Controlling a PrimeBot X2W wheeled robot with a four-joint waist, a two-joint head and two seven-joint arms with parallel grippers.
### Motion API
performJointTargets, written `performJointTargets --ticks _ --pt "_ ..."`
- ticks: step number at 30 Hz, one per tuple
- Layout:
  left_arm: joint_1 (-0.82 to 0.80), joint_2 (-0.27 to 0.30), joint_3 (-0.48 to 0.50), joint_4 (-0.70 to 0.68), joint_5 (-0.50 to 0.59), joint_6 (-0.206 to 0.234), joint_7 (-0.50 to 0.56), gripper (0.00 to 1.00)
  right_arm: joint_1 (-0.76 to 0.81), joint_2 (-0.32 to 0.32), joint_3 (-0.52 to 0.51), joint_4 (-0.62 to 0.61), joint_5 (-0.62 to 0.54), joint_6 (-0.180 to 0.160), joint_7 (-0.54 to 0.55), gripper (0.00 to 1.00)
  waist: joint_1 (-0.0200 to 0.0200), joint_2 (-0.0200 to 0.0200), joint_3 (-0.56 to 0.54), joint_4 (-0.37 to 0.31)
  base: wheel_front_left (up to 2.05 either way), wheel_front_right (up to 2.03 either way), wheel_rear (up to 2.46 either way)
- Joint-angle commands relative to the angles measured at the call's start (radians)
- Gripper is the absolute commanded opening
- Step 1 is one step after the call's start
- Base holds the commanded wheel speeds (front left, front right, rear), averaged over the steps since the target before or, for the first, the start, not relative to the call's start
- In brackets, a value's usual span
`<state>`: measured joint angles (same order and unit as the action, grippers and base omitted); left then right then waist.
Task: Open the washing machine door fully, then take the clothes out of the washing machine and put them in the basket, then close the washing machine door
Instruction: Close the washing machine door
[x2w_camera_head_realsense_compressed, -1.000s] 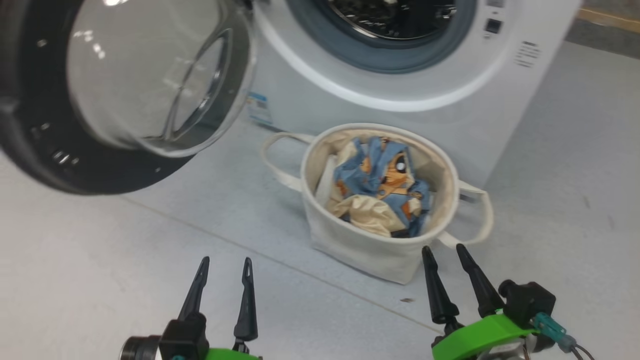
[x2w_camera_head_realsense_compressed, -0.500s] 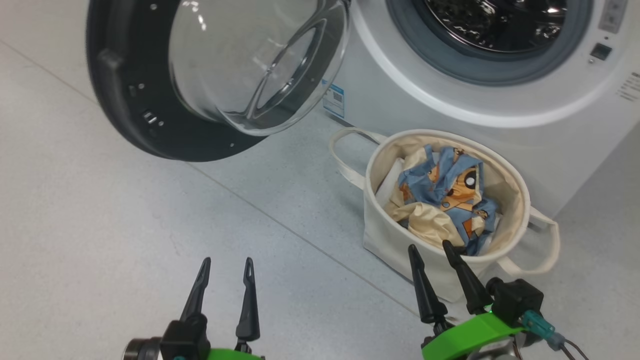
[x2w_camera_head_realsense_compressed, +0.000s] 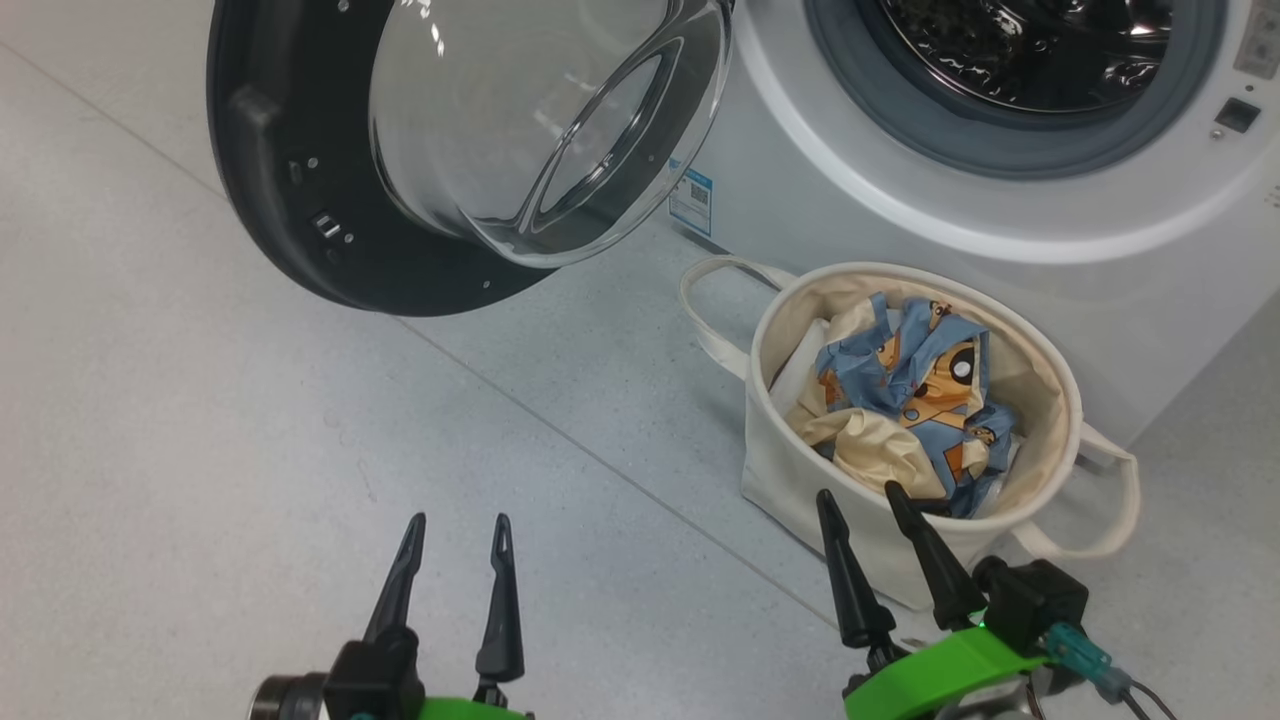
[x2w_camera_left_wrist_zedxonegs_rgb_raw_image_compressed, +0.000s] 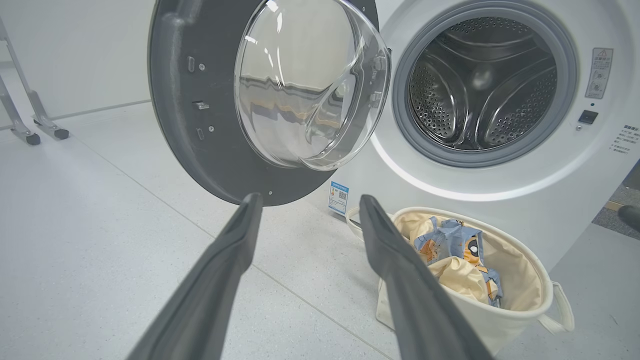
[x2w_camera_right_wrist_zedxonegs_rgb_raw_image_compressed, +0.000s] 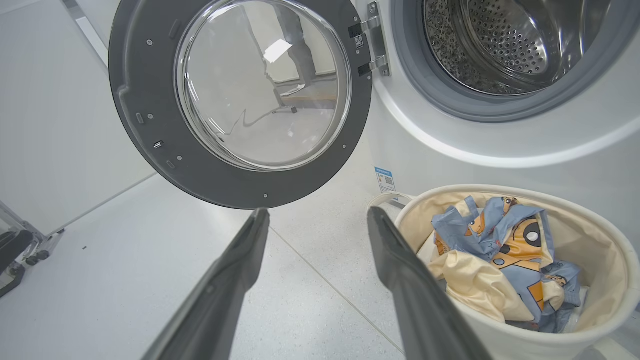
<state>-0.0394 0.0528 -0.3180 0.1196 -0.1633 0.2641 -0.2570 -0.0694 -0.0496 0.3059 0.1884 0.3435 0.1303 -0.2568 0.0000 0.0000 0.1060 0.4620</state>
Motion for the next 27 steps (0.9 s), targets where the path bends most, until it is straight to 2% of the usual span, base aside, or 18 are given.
performJointTargets --ticks 1,27 --pt "-0.027 -0.003 0.026 -0.035 -0.003 0.008 -0.005 1.0 -0.006 -0.001 0.021 -0.03 -0.008 0.0 -0.005 1.0 0.0 0.0 0.0 0.0 0.0 0.0 0.0" --pt "-0.029 -0.003 0.051 -0.042 0.001 0.02 -0.005 1.0 -0.011 -0.001 0.03 -0.035 -0.005 0.0 -0.005 1.0 0.0 0.0 0.01 -0.04 0.0 0.0 0.0"
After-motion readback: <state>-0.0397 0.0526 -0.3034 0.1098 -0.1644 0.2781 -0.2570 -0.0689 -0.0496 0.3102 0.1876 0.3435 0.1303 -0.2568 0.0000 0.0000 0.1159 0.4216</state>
